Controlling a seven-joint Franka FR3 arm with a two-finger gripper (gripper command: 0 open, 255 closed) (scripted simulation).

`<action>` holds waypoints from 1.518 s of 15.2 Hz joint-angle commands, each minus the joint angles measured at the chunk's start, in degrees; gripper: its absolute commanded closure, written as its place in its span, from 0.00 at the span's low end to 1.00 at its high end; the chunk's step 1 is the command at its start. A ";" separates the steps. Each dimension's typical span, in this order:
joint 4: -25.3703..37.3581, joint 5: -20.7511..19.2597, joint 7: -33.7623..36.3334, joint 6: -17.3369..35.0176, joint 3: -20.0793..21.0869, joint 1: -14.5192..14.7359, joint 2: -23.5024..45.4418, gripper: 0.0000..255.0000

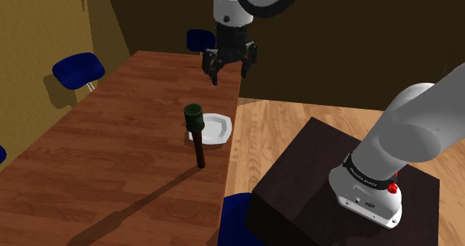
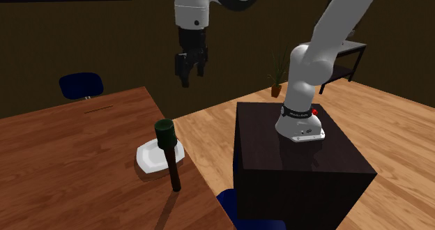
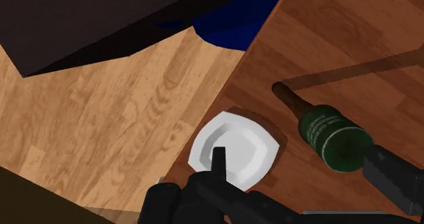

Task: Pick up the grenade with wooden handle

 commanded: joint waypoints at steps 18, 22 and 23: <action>14.85 -17.41 34.57 11.25 6.39 -0.02 33.27 0.00; 14.68 -17.62 34.72 11.65 6.31 0.04 33.55 1.00; 14.61 -17.61 34.71 11.69 6.32 0.03 33.51 1.00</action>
